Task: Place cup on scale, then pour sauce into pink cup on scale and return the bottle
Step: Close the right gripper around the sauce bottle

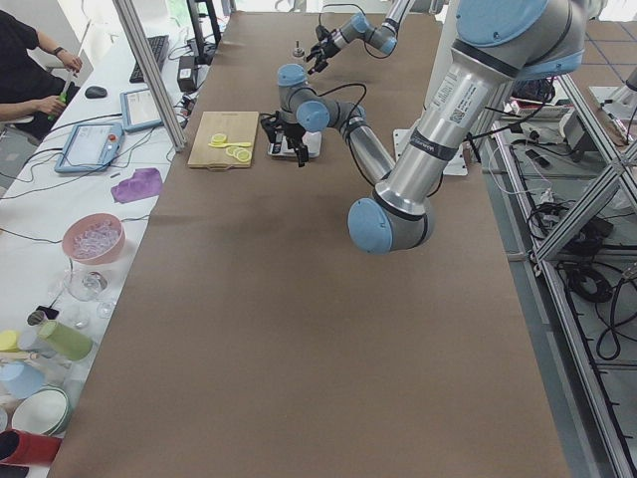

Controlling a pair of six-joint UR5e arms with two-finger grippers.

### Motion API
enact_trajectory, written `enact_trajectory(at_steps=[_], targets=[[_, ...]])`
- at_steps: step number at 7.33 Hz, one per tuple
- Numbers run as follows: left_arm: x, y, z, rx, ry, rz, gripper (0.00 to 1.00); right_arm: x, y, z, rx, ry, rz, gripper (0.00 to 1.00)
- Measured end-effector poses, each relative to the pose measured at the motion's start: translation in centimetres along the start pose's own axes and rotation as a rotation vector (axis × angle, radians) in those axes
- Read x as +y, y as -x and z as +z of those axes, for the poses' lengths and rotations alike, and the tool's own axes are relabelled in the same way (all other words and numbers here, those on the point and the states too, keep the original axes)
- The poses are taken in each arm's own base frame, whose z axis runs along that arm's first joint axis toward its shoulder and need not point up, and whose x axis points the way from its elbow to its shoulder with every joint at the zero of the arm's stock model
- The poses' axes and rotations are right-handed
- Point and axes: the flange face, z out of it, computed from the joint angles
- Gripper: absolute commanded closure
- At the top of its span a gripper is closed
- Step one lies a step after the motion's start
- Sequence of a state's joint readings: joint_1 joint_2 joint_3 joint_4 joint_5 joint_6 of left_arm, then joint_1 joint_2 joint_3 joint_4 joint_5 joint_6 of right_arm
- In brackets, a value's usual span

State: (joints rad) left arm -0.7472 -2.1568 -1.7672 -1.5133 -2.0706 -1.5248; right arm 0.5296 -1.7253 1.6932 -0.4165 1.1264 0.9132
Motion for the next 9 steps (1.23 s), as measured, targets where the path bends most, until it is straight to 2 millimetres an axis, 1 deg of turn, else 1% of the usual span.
enact_trajectory(at_steps=[2, 4, 5, 6, 7, 9], targets=[[0.0, 0.0, 0.0, 0.000, -0.002, 0.000, 0.01, -0.6, 0.1, 0.8, 0.006, -0.012, 0.009, 0.00], [-0.1, 0.1, 0.1, -0.002, -0.003, -0.001, 0.01, -0.8, 0.8, 2.2, 0.007, -0.018, 0.013, 0.00], [-0.1, 0.1, 0.1, -0.003, -0.003, -0.001, 0.01, -0.9, 0.8, 2.7, 0.011, -0.019, 0.015, 0.00], [-0.1, 0.1, 0.1, -0.003, -0.003, -0.002, 0.01, -0.9, 0.7, 3.1, 0.015, -0.019, 0.015, 0.01], [-0.1, 0.1, 0.2, -0.004, -0.003, -0.002, 0.01, -1.0, 0.7, 3.2, 0.016, -0.018, 0.013, 0.07], [-0.2, 0.1, 0.3, -0.006, -0.002, -0.004, 0.01, -1.1, 0.7, 3.3, 0.011, -0.014, 0.009, 0.07]])
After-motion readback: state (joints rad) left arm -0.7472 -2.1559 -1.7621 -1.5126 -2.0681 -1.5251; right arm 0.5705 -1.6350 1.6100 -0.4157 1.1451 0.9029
